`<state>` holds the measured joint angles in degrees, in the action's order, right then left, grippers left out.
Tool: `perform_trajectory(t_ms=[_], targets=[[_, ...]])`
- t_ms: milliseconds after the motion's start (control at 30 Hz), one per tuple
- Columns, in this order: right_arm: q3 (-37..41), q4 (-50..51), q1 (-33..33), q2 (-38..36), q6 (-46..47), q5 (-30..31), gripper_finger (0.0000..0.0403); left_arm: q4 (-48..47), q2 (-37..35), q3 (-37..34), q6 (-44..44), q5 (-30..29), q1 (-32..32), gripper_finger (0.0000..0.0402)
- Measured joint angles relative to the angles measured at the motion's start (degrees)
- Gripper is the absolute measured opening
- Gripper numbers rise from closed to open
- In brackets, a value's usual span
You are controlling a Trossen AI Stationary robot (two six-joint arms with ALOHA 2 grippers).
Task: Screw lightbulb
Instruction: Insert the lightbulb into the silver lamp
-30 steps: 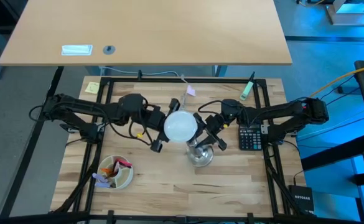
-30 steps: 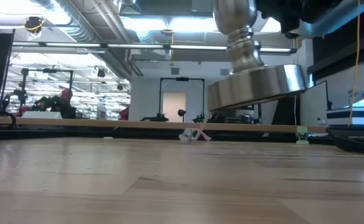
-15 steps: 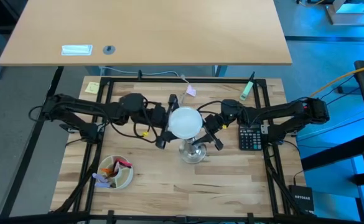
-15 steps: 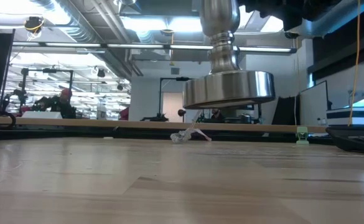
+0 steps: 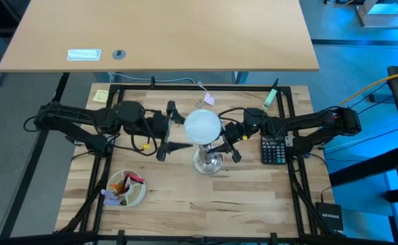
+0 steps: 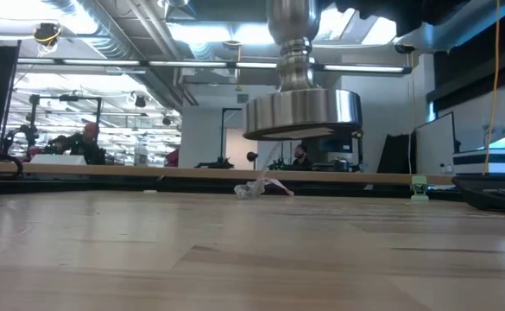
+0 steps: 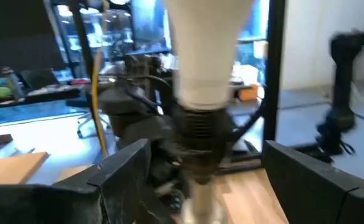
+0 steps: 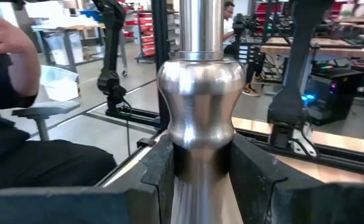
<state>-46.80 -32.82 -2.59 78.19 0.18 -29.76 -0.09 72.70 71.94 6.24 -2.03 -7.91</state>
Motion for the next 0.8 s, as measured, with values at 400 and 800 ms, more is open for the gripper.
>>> perform_trajectory(t_ms=[400,800], targets=[[-0.1,2.4,0.0,0.1,-4.6,27.1,0.0124,-6.3,-0.7,0.2,-4.1,-22.6,-1.3,0.0300],[-0.1,-2.2,-0.1,0.4,-8.3,38.4,0.0124,-2.7,0.5,0.1,-5.9,-40.8,-3.9,0.0300]])
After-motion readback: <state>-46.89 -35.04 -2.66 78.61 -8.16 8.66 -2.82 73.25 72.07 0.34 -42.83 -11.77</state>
